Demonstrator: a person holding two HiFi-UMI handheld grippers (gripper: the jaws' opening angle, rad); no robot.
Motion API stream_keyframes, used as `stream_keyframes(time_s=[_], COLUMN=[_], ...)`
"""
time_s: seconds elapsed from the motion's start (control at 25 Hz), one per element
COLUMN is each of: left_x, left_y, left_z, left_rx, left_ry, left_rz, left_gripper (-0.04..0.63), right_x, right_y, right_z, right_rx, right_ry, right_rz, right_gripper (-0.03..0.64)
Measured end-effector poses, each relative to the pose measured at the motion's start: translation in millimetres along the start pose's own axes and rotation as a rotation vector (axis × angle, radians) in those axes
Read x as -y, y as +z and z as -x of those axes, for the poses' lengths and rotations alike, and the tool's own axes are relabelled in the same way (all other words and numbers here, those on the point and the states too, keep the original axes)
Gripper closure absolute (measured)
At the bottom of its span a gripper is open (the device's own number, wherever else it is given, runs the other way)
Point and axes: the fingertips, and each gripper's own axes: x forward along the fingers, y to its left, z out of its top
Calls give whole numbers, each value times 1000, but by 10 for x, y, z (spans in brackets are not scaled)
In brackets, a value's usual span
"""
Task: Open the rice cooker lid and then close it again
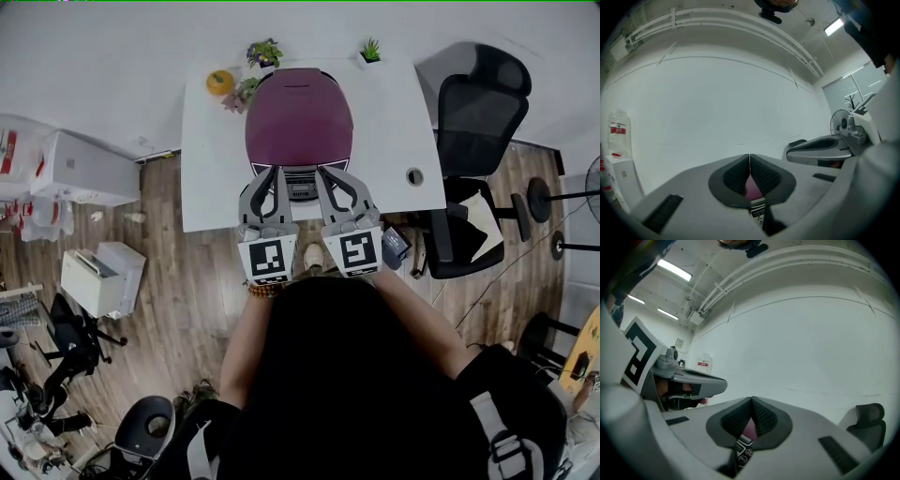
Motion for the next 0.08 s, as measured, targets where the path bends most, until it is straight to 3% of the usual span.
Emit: stream_keyframes(time_s=[0.08], left_x=[-3], left_y=[-7], left_z=[3], left_rx=[-2], left_ry=[2], left_rz=[-2], left_gripper=[572], right_x=[-7], right_y=[-4], right_z=[-6], right_rx=[3], right_ry=[12], right_rz=[37], right_gripper=[589])
